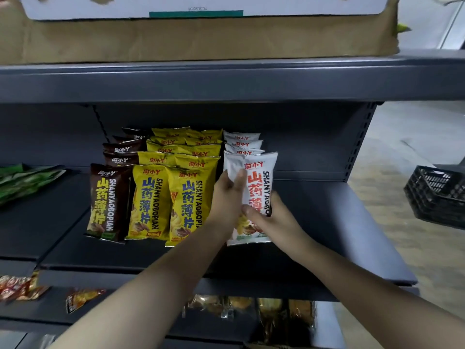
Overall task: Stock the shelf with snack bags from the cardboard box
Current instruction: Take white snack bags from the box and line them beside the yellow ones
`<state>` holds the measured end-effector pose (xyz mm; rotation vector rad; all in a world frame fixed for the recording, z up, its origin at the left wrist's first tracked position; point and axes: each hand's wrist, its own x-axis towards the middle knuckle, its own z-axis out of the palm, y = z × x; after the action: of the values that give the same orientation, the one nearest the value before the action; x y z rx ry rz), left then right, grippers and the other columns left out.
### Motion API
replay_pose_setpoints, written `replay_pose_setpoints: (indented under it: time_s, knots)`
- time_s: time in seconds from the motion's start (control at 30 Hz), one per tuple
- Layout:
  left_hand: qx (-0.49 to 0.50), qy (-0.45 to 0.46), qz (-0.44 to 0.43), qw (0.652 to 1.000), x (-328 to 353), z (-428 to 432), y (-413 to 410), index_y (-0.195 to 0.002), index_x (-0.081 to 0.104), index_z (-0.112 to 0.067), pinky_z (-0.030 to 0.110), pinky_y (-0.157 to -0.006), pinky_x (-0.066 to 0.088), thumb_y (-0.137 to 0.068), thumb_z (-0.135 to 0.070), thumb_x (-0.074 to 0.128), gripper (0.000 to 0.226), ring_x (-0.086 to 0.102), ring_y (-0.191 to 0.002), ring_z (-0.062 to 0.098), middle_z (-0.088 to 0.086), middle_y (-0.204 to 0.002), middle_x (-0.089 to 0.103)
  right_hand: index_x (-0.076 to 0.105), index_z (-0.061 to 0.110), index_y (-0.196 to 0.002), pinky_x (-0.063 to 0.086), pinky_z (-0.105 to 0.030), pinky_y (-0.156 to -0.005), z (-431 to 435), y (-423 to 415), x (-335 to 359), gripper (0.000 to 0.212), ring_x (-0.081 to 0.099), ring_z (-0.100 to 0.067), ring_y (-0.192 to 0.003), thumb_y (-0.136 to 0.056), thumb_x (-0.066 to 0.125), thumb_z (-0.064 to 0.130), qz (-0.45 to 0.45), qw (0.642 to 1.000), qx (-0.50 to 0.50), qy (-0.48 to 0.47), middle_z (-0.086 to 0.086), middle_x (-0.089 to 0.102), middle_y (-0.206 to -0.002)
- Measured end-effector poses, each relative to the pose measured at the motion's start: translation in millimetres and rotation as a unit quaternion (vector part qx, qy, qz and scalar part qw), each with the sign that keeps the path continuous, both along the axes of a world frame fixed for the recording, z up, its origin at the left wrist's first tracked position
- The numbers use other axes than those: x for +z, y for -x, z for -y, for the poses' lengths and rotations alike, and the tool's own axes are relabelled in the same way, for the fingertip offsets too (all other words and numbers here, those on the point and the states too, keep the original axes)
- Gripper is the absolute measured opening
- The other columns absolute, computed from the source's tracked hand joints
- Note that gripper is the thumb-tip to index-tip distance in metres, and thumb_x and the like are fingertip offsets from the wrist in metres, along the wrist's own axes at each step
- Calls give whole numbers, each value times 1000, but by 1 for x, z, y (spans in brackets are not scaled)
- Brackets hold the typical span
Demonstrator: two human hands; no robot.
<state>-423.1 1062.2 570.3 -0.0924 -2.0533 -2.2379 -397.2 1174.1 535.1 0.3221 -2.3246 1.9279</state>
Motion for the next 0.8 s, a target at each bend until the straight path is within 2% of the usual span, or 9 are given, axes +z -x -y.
replay_pose_setpoints:
  time_s: [0.13,0.23,0.37,0.47,0.53,0.57,0.63,0.73,0.8]
  knots:
    - [0,-55,9,998,4,5,-3,-96,61,-17,30,-70,57,-99,-24,45,17,68,-77,15,2,-89,69,55,21,-113,50,-11,-73,-7,-2,-4,31,64,3,-92,-86,70,21,56,998,7,-41,10,67,-104]
    - [0,-41,9,999,0,7,-5,-102,57,-16,38,-81,55,-100,-25,44,16,66,-87,20,5,-96,67,57,24,-105,53,-18,-78,-4,-2,-8,28,66,-2,-93,-83,73,20,69,997,-3,-42,8,69,-102]
    - [44,105,-37,993,-22,12,-12,-111,43,-19,40,-86,54,-96,-28,52,20,62,-104,23,10,-112,60,56,24,-102,50,-15,-69,7,-1,-18,29,66,-1,-86,-80,75,26,72,995,-30,-56,10,69,-96]
    - [36,267,-96,958,-48,19,-16,-141,28,-15,42,-103,41,-88,-34,60,65,42,-126,23,8,-135,44,53,14,-108,44,-10,-59,15,3,-30,31,62,-2,-83,-84,70,26,55,992,-69,-93,8,64,-93]
    - [22,339,-89,936,-60,20,-17,-150,9,-9,43,-112,29,-90,-34,58,82,28,-136,26,11,-146,31,49,10,-119,52,-22,-75,20,8,-41,40,57,-14,-101,-86,67,24,6,982,-109,-152,-1,57,-107]
    - [13,345,-84,935,-64,19,-18,-151,3,-9,42,-114,25,-91,-36,56,85,24,-140,25,11,-150,26,43,9,-130,50,-31,-86,22,11,-46,53,49,-18,-111,-86,67,25,-12,975,-121,-187,-5,50,-117]
    - [18,316,-95,944,-69,18,-16,-151,1,-16,43,-114,28,-87,-47,50,87,26,-141,21,7,-153,25,25,11,-145,46,-40,-95,26,13,-45,77,36,-19,-118,-84,65,35,-24,970,-122,-208,-7,39,-128]
    - [30,288,-88,953,-77,18,-8,-150,3,-28,43,-111,33,-83,-53,44,82,32,-139,15,0,-151,32,18,20,-148,44,-31,-95,29,14,-40,91,36,-11,-119,-74,48,63,-37,983,-98,-154,1,38,-131]
    - [28,286,-106,952,-73,17,-10,-150,0,-31,41,-112,33,-88,-44,47,79,31,-139,13,-3,-152,30,21,27,-146,42,-19,-88,27,15,-37,84,38,-5,-119,-75,44,65,-53,986,-81,-137,6,38,-128]
